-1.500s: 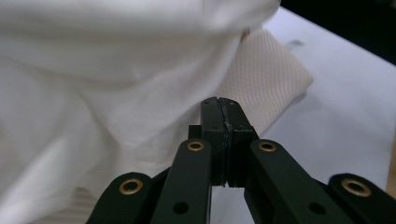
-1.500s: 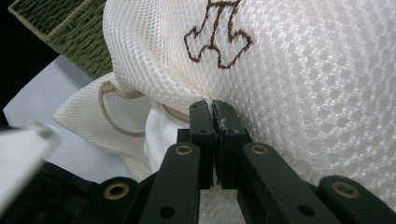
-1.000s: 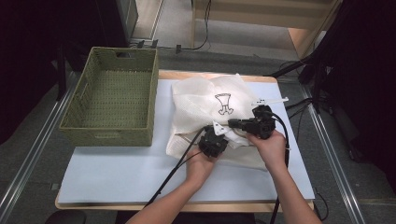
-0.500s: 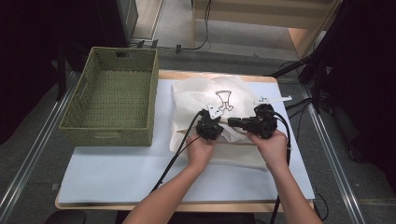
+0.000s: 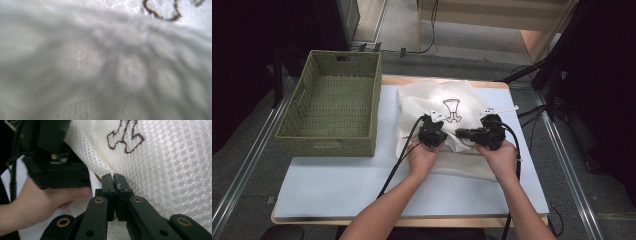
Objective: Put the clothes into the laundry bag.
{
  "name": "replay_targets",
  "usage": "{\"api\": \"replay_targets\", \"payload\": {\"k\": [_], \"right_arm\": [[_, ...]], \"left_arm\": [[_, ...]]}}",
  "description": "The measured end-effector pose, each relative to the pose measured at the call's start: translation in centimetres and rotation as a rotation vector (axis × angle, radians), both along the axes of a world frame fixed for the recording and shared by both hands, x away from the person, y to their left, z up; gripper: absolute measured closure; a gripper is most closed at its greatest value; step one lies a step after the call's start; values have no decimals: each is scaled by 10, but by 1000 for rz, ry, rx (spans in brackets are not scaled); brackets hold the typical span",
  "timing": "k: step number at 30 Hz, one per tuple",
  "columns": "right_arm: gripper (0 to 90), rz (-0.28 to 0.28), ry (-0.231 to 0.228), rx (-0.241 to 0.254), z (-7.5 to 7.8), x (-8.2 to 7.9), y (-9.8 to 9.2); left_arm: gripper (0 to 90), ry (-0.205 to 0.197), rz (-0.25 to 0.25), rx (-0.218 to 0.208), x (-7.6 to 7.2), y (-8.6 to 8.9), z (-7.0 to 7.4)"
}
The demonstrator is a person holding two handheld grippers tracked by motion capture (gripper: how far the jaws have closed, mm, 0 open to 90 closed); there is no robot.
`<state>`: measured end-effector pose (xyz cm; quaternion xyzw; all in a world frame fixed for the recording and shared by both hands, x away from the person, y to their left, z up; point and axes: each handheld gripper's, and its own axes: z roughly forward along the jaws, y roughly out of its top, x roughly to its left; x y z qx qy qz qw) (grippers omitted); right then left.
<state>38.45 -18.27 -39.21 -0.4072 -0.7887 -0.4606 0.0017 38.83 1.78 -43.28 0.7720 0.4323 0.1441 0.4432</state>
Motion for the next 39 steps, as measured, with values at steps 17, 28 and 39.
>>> {"api": "replay_targets", "payload": {"k": [17,28,39], "right_arm": [[892,-36,10,-19,-5,7,-2],[892,-45,22,11,0,5,-4],[893,-51,29,17,2,3,-3]], "left_arm": [[880,-58,-131,0,-46,16,41],[882,-32,-156,118,-28,2,17],[876,-51,-92,111,-4,-14,2]]}}
